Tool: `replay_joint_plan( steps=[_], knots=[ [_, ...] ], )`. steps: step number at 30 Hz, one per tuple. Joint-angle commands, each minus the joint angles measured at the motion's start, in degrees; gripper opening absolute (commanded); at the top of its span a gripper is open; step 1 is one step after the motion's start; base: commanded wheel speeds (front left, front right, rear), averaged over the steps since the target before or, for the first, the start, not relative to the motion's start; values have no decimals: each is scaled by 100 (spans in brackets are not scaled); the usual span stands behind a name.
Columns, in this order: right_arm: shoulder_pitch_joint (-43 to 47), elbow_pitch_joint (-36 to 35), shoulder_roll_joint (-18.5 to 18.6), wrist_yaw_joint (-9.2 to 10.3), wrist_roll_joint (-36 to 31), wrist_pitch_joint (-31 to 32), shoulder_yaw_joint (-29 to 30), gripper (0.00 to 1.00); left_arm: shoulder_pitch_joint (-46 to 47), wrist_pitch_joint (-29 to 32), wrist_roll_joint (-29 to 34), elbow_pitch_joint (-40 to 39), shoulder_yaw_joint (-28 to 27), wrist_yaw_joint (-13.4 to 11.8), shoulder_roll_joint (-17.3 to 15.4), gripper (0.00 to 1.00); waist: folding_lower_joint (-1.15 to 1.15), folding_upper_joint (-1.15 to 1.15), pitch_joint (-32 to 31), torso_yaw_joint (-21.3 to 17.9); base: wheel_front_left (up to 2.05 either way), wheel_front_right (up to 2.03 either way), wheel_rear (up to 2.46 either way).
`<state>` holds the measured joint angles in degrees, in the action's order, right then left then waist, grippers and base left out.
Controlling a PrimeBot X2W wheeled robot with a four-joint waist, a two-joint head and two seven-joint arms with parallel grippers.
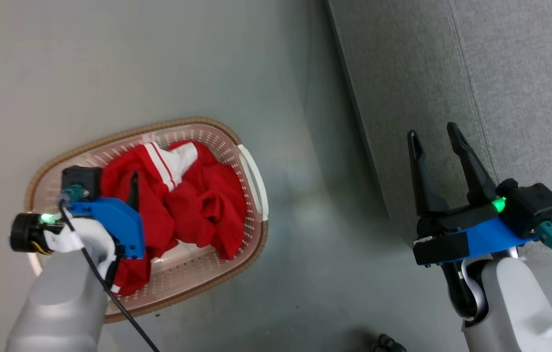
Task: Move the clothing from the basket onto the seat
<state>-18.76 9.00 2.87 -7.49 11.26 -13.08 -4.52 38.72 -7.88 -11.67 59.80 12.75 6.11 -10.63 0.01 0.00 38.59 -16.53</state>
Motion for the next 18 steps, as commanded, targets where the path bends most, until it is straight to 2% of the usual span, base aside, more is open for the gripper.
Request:
replay_joint_plan(
  steps=[1,8,18],
  knots=[
    [-183,35,2,-1,109,-80,-77,100,235,43,-57,140,-50,42,-178,100,-1,0,435,-305,0,0,0],
    [-387,187,3,-1,451,-183,-364,100,555,-70,-196,667,-78,96,-468,100,-1,0,769,-535,0,0,0],
    [-514,207,3,-1,730,-214,-584,100,887,25,-405,1190,6,141,-590,100,-1,0,982,-721,0,0,0]
  ],
)
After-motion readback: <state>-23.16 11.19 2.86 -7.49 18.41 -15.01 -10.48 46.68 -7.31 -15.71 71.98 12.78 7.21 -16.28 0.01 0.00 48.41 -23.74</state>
